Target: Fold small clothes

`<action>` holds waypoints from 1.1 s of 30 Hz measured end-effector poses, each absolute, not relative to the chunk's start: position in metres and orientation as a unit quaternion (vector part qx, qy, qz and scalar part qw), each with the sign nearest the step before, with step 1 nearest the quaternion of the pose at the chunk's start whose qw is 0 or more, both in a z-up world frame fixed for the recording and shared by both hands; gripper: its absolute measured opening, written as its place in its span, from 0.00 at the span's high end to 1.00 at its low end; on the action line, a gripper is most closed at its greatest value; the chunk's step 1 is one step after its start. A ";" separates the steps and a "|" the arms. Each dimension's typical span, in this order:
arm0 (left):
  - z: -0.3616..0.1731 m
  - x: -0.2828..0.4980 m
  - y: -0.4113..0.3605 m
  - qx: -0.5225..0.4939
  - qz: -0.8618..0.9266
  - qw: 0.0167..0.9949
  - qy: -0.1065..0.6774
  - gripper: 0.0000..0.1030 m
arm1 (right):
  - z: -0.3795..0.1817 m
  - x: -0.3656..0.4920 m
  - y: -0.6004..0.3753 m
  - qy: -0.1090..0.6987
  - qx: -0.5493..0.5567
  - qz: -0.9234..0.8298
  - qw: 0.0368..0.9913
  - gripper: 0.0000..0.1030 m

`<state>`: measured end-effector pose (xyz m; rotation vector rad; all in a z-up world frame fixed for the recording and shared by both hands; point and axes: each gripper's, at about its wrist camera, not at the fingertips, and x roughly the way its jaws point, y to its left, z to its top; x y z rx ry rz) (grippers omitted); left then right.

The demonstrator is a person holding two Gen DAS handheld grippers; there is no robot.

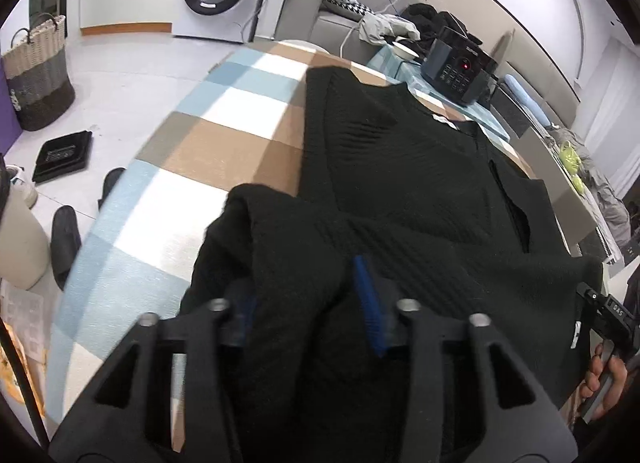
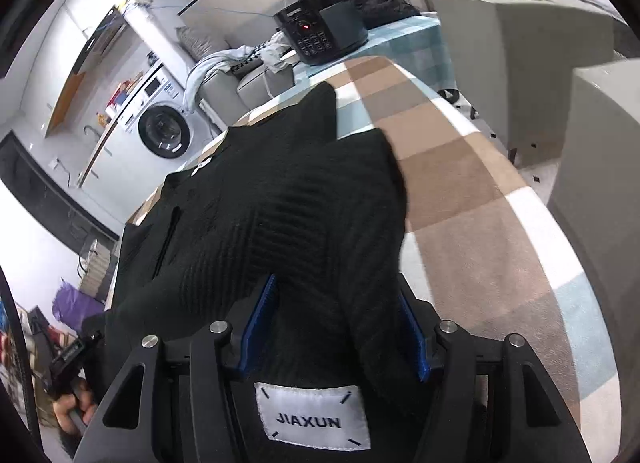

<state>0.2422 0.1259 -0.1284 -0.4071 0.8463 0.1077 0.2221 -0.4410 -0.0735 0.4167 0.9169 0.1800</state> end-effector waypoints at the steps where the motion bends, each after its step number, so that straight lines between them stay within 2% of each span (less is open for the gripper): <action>1: -0.129 0.243 0.125 -0.194 0.049 0.892 0.406 0.75 | -0.074 0.222 -0.438 0.440 0.191 0.087 0.873 0.53; 5: -0.129 0.242 0.124 -0.190 0.046 0.892 0.408 0.82 | -0.074 0.221 -0.431 0.440 0.166 0.096 0.877 0.76; 8: -0.129 0.241 0.123 -0.183 0.044 0.892 0.412 0.83 | -0.074 0.222 -0.429 0.444 0.157 0.097 0.877 0.80; 16: -0.125 0.218 0.111 -0.165 0.042 0.892 0.419 0.85 | -0.073 0.206 -0.439 0.450 0.166 0.094 0.873 0.81; 26: -0.117 0.136 0.093 -0.144 0.052 0.895 0.418 0.85 | -0.069 0.143 -0.461 0.460 0.194 0.101 0.860 0.81; 33: -0.108 0.091 0.097 -0.170 0.055 0.897 0.404 0.84 | -0.061 0.118 -0.467 0.451 0.202 0.105 0.863 0.78</action>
